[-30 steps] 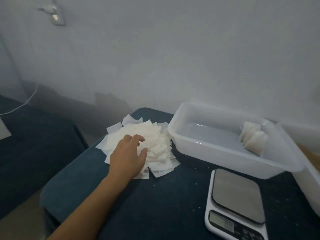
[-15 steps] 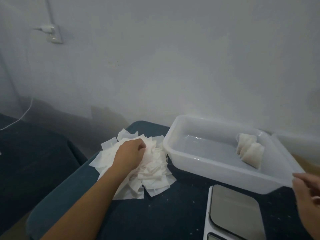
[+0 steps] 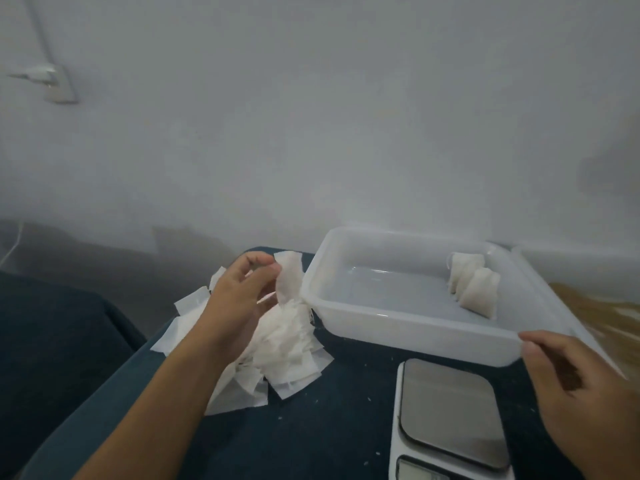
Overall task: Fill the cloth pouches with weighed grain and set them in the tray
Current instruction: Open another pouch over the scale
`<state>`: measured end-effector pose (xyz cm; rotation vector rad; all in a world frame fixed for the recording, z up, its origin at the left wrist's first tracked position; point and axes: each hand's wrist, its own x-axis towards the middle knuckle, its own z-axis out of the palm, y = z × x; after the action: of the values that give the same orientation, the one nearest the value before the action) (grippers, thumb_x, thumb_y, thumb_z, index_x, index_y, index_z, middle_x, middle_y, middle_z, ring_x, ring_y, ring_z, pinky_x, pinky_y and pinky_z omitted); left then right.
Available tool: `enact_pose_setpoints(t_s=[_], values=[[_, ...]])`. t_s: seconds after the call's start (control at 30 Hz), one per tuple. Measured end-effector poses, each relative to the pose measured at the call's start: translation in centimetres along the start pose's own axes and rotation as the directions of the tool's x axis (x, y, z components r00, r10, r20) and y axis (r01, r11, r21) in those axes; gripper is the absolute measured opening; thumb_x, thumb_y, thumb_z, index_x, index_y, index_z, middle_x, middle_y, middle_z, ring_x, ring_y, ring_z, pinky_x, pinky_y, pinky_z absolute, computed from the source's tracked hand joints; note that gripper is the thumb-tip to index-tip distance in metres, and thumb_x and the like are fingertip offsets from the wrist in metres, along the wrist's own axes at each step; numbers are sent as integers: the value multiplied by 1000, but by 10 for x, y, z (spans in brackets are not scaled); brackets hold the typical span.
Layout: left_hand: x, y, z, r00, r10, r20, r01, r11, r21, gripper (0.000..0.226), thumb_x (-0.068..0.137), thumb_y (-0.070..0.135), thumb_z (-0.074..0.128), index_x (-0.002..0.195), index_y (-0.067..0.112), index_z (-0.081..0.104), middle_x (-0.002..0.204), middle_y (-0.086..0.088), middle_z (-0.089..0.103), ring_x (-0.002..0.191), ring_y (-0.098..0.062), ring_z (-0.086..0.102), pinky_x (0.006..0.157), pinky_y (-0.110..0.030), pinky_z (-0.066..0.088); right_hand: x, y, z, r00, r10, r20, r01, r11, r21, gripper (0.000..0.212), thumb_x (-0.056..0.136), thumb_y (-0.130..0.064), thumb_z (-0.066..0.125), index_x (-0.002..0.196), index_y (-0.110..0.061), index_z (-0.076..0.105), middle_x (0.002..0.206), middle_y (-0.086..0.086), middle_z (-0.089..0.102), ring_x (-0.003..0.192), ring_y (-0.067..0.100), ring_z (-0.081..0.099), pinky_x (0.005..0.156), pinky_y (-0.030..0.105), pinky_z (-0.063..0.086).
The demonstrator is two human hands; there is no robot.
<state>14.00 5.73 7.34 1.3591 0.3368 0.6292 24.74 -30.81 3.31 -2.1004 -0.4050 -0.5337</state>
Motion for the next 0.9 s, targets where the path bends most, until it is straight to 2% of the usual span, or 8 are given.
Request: enact_pose_setpoints(t_s=[0.1,0.17,0.27,0.33,0.47,0.57,0.73,0.9], values=[[-12,5,29,959,-138,246,206,939,-274,35,97,26,65,127,8,62,130,-18,67,125,-35,63,103,-51,54,-2,-6,6,993,66,98,-81,983,164,16,85,-55,59,97,-49,69,85,-10,73,72,10,69,65,26,56],[-20,0,52,922,-180,342,303,886,-350,38,94,30,65,130,15,67,134,-14,68,126,-33,64,97,-46,58,2,-10,14,955,102,277,-205,903,376,22,84,-55,65,104,-50,72,96,-4,76,69,13,70,58,23,56],[-31,-16,90,880,-205,429,389,830,-400,30,90,28,65,115,19,78,132,-14,69,119,-28,68,96,-42,59,16,-22,21,755,46,654,-566,548,615,34,91,-56,70,120,-38,73,121,9,74,81,25,71,60,30,58],[-38,-32,111,843,-226,487,445,803,-396,28,89,27,64,110,18,81,129,-15,70,111,-25,71,95,-38,59,20,-26,24,685,7,728,-627,514,585,41,93,-53,63,128,-33,69,124,9,73,82,24,70,60,30,57],[-49,-62,130,812,-292,506,499,797,-341,43,87,23,65,125,3,67,125,-18,71,108,-26,68,99,-40,55,8,-25,37,796,147,587,-518,668,535,12,96,-27,71,104,-32,78,95,5,77,63,14,63,55,23,50],[-51,-75,129,833,-282,476,416,886,-203,30,88,20,62,114,6,57,108,-15,72,93,-21,70,83,-34,59,-1,-15,38,857,170,486,-438,736,517,9,93,-15,74,94,-23,79,74,3,72,58,11,59,54,20,50],[-47,-79,118,878,-291,381,400,882,-249,38,88,46,59,100,10,69,100,-17,70,88,-28,71,72,-37,61,-3,-10,25,924,78,374,-262,843,470,9,88,-20,81,88,-27,75,79,-1,75,60,8,63,58,21,53],[-52,-86,109,905,9,424,-59,993,104,38,91,60,53,107,32,74,111,6,76,109,-12,70,86,-23,55,-8,-5,22,940,-78,332,-52,929,367,21,85,-22,84,83,-35,68,72,-12,67,58,0,56,58,13,48]])
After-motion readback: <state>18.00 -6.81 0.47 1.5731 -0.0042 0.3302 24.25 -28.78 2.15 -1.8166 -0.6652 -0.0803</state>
